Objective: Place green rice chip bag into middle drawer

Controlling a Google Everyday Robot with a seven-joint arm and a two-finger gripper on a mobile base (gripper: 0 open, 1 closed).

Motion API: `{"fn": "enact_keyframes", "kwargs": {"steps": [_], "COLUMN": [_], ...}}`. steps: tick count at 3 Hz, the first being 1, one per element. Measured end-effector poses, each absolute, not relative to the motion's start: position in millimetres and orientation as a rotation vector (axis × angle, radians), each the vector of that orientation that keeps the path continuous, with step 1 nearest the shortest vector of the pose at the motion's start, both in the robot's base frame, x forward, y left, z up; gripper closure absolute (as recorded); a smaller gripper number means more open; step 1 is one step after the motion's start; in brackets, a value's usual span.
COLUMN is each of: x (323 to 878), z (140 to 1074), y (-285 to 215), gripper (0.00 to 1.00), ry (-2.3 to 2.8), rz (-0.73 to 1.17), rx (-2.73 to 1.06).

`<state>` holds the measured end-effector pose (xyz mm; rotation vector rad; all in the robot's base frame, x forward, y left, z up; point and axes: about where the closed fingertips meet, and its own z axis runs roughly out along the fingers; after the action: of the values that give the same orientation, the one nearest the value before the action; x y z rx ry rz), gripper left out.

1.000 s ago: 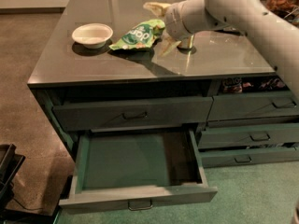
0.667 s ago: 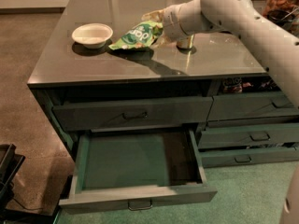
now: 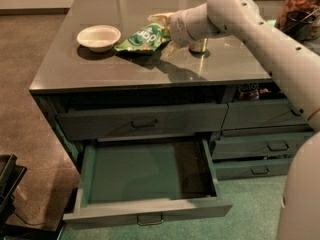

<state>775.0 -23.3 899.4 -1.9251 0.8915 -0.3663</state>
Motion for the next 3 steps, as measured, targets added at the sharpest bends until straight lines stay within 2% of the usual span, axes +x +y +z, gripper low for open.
{"fn": "enact_keyframes", "kwargs": {"steps": [1, 3], "x": [780.9, 792.5], "z": [888.8, 889.4], "y": [-25.4, -17.8], "gripper": [0.15, 0.16], "ry": [0.900, 0.890], "rz": [-0.366, -0.366], "rx": [-1.954, -1.932]}}
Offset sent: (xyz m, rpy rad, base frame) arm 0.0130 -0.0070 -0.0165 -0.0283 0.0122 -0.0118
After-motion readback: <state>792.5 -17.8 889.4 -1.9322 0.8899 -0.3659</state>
